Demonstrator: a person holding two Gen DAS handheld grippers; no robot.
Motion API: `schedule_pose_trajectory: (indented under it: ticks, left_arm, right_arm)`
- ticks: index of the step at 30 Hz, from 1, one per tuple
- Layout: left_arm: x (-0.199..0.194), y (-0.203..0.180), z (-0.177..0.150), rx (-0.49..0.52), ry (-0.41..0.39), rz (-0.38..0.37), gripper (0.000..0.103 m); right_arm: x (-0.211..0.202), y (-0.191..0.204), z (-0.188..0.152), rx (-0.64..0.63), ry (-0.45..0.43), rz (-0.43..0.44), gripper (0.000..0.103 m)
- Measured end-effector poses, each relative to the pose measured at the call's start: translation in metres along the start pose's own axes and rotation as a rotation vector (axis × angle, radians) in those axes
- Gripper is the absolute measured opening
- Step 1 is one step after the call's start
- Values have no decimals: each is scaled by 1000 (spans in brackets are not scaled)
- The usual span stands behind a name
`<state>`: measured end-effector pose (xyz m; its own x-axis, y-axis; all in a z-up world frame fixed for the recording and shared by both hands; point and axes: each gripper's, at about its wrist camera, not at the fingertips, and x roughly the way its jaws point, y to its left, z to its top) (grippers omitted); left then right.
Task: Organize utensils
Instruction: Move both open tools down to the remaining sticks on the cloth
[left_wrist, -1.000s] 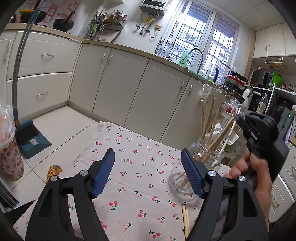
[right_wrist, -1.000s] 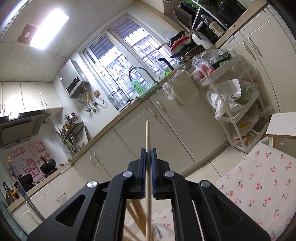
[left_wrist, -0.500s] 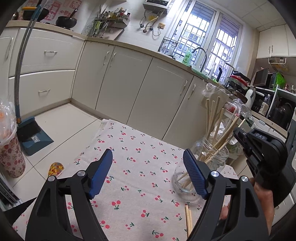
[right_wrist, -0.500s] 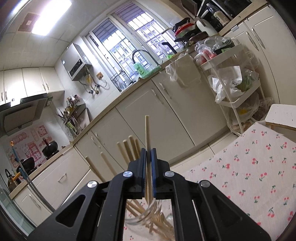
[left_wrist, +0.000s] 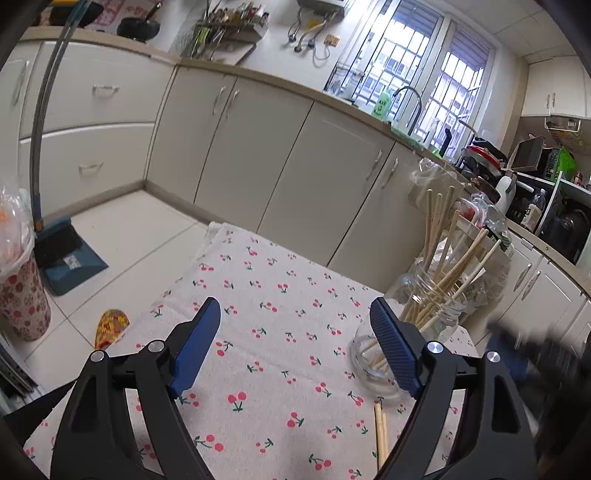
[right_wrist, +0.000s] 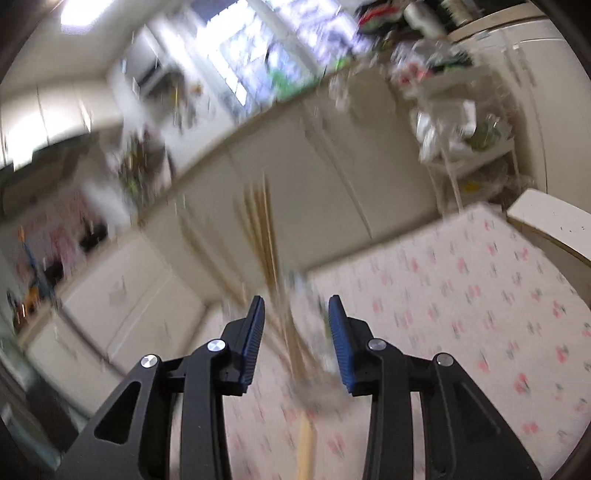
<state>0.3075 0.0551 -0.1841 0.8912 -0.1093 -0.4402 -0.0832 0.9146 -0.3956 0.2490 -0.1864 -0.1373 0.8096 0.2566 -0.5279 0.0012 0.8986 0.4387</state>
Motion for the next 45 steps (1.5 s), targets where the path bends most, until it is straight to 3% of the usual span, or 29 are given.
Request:
schedule_pose_trajectory:
  ticks: [1,6,12,28,36,45]
  left_arm:
    - [0,0,0,0,11,-1,80]
    - [-8,3,2,13,71,24,82]
    - [-22,3,4,43,93,38,84]
    - [-35,-24,-2,133,155,50,85]
    - [-35,-40,-5,184,173,55,85]
    - [-18,-61,-22,262,273,63,85]
  right_arm:
    - [4,3,-10,-50,76,-4,36]
    - [25,11,-51,-177,284,-35,36]
    - [34,18,-67,-255,356,-104,36]
    - [33,23,-72,-372,375,-183,36]
    - [19,-5,-64,-335,377,-198,15]
    - [5,-35,-55,-235,379,-168,11]
